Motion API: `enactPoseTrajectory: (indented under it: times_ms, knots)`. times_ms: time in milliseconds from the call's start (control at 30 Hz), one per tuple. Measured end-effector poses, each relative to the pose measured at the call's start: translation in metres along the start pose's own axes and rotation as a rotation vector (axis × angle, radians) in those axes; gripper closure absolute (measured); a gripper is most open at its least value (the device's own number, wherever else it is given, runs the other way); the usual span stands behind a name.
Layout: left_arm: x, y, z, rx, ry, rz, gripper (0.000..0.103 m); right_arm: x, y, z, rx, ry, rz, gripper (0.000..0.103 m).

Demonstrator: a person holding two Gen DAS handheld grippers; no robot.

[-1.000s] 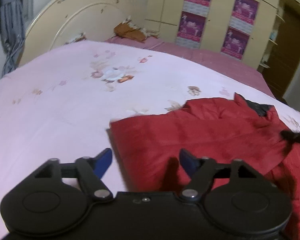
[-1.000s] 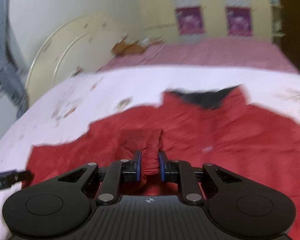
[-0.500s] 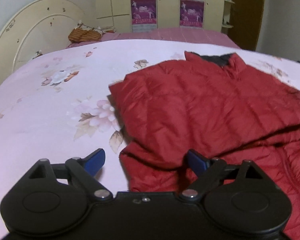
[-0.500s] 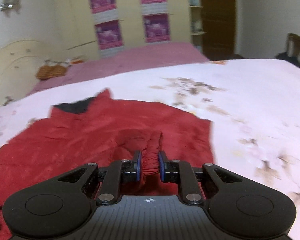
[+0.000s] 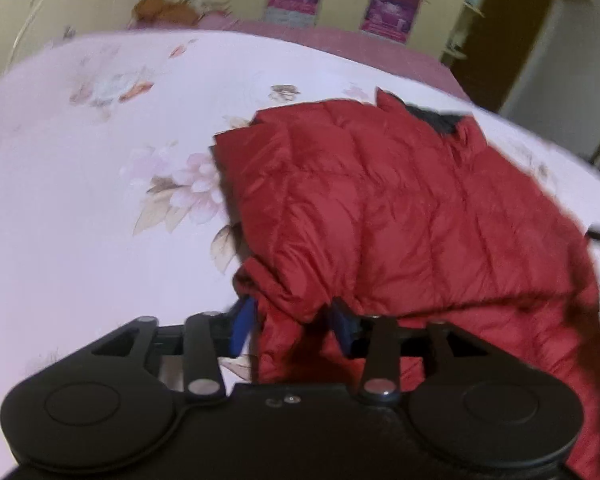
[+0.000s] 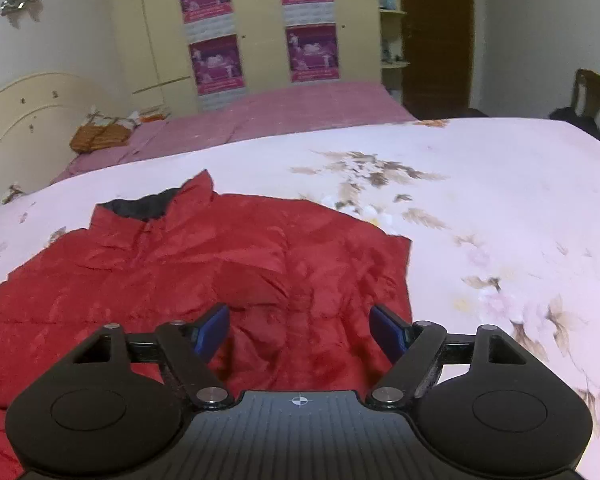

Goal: Fold large clothes

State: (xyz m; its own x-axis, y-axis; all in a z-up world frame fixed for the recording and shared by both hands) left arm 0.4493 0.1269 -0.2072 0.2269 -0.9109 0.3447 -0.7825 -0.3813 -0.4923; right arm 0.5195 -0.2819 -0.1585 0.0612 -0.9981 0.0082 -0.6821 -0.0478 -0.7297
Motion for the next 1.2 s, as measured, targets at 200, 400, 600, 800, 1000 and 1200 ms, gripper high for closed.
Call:
enactPoseTrajectory:
  times_ms: [200, 400, 600, 800, 1000, 1200]
  knots:
    - [-0.001, -0.047, 0.007, 0.071, 0.02, -0.115, 0.013, 0.006, -0.01, 0.036, -0.04, -0.042, 0.066, 0.026]
    - [-0.005, -0.069, 0.056, 0.013, 0.017, -0.205, 0.049, -0.004, -0.002, 0.059, -0.092, -0.083, 0.048, 0.067]
    - [0.015, -0.076, 0.056, 0.111, 0.006, -0.131, 0.065, -0.004, -0.018, 0.037, 0.022, -0.034, -0.013, 0.087]
    - [0.019, -0.067, 0.078, 0.114, -0.083, -0.044, 0.06, 0.008, 0.008, 0.061, -0.088, 0.011, -0.046, 0.086]
    - [0.02, -0.076, 0.046, 0.175, -0.087, -0.052, 0.059, 0.021, -0.001, 0.04, -0.017, 0.118, -0.04, 0.061]
    - [0.055, -0.064, 0.03, 0.205, -0.039, 0.048, 0.05, -0.004, -0.03, 0.017, 0.093, 0.059, -0.064, 0.061]
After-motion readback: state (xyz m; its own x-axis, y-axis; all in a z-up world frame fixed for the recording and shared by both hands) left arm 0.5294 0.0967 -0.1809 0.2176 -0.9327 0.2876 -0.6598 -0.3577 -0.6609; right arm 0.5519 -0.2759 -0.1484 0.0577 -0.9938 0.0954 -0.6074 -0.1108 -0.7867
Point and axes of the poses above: each gripper's, at about its wrist camera, not at the fingertips, and z roughly the way its jaws point, x to its right, y to its underside, the point moved 9 cm from there along z, roughly the way its jaws point, and after that the axes turned 15 degrees about -z, right-handed, at the moved point
